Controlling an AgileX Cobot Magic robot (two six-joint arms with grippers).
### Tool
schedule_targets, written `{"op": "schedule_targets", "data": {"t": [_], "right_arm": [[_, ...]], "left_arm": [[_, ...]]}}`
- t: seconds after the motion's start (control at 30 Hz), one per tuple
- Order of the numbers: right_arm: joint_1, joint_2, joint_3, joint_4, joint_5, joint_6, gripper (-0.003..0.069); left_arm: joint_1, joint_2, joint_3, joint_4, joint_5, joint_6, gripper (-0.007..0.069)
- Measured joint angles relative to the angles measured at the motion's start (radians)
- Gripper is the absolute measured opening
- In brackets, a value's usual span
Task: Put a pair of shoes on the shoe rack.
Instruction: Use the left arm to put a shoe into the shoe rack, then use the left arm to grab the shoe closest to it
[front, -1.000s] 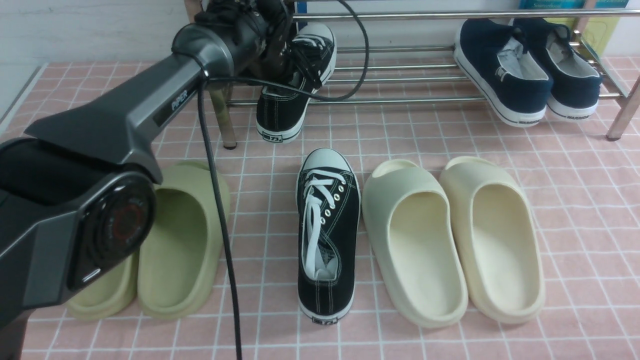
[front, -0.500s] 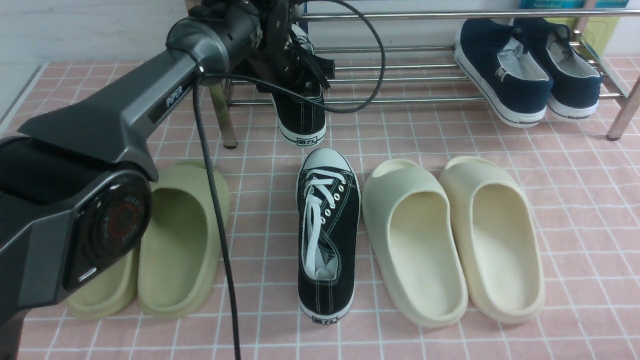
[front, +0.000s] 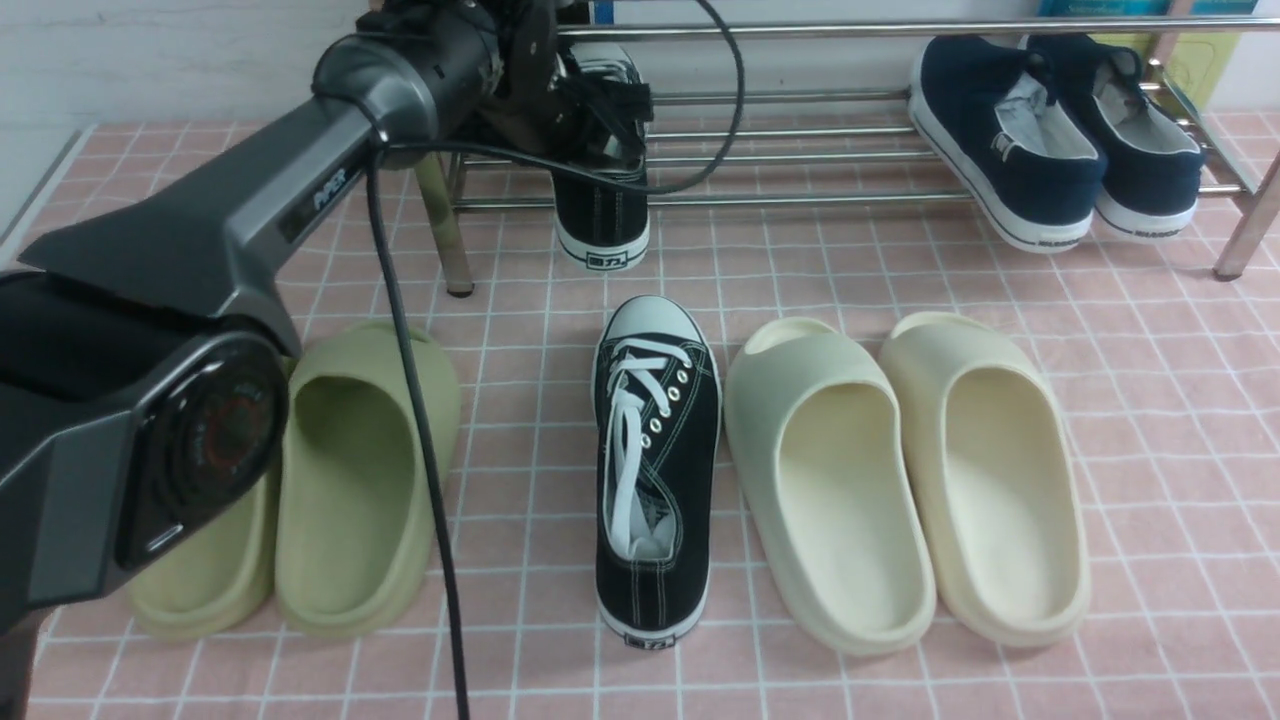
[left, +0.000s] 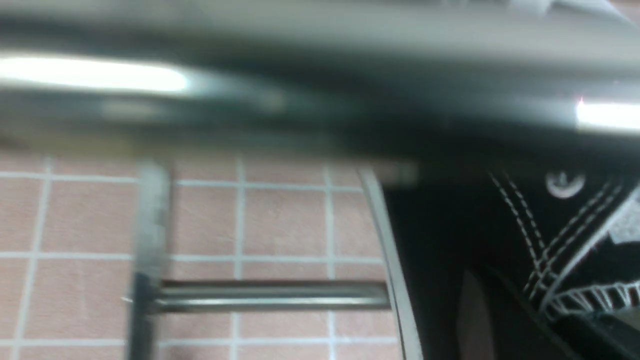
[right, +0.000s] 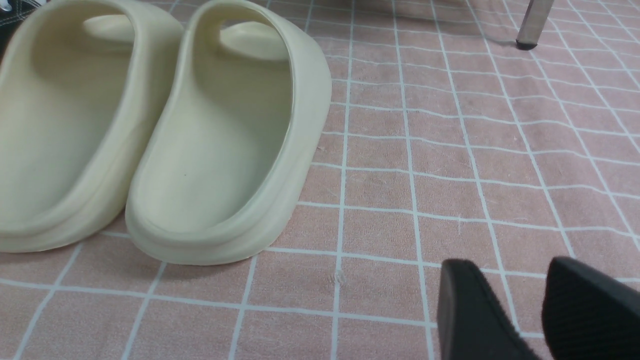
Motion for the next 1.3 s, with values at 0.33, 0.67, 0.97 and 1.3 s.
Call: {"op": "schedule_targets", "data": {"t": [0.33,0.67,0.97,1.3], "right_arm": [[0.000,0.000,0.000,0.000,0.000,0.000,0.0239],[0.000,0.000,0.000,0.000,0.000,0.000,0.0239],[0.000,0.000,0.000,0.000,0.000,0.000,0.0239],[0.000,0.000,0.000,0.000,0.000,0.000,0.0239]], "left_arm": [[0.020,0.000,0.000,-0.011,0.000,-0.010,0.0027],[0.020,-0.017,0.000,-0.037,0.055,0.034,0.0340],[0.020,-0.263,-0.001,-0.162,0.342,0.273,0.0423],[-0.026,-0.368,0.206,-0.214,0.540,0.376,0.0423]]}}
